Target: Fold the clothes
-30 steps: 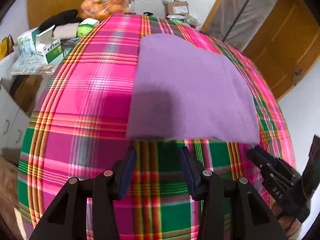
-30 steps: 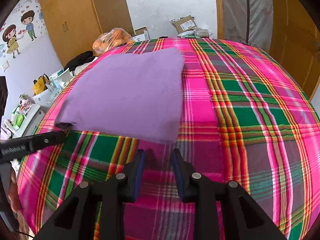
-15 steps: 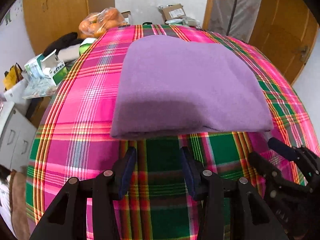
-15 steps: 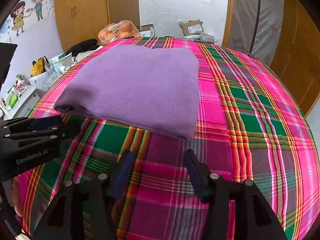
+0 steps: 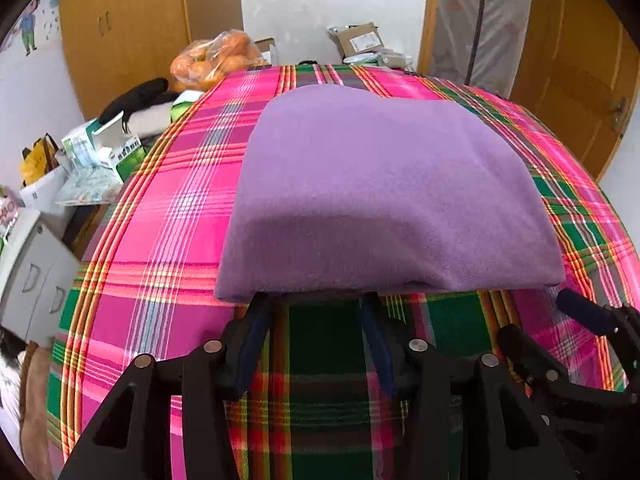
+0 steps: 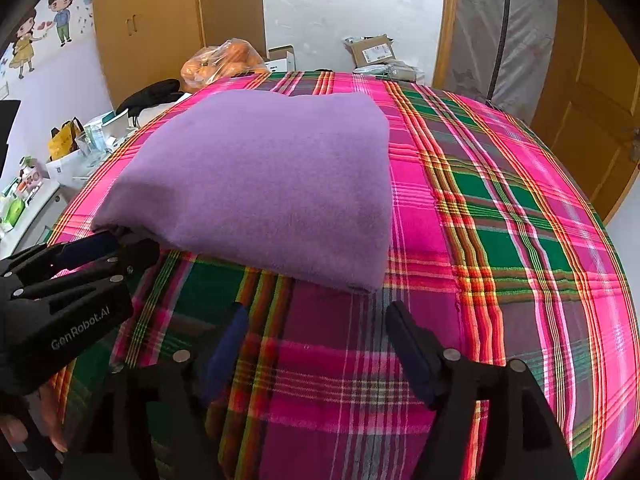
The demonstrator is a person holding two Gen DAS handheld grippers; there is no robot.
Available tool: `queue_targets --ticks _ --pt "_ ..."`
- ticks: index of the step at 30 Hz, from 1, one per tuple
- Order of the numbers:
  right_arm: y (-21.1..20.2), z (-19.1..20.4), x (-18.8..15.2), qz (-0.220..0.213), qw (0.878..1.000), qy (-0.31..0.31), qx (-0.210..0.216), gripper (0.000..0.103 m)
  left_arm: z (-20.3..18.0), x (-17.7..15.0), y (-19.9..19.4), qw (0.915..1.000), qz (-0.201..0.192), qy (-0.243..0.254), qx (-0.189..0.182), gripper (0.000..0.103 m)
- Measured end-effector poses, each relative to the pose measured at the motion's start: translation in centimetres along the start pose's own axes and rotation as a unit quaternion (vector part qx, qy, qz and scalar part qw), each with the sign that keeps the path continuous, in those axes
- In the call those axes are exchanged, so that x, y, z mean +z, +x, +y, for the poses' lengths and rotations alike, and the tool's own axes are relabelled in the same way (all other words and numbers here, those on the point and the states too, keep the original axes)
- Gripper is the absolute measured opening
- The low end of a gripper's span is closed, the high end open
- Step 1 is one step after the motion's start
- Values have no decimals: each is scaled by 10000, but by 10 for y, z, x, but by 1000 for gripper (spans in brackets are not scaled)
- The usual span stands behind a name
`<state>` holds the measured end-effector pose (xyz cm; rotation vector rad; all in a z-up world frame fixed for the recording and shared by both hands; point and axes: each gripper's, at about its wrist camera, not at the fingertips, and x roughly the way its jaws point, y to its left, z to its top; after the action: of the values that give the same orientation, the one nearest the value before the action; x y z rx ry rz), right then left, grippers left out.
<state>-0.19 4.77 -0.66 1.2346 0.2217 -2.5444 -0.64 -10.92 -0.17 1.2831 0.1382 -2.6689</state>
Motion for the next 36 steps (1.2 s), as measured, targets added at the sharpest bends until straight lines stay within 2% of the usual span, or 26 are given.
queue_targets --ticks 6,14,36 --pt "5 -3 6 35 10000 -20 21 80 -2 1 2 10000 -72 -16 0 56" --pt "5 -3 4 40 10000 -14 18 81 -6 1 3 10000 -61 -56 7 63" --pt "5 -4 4 45 10000 -20 30 81 -6 1 2 10000 -57 -51 10 63"
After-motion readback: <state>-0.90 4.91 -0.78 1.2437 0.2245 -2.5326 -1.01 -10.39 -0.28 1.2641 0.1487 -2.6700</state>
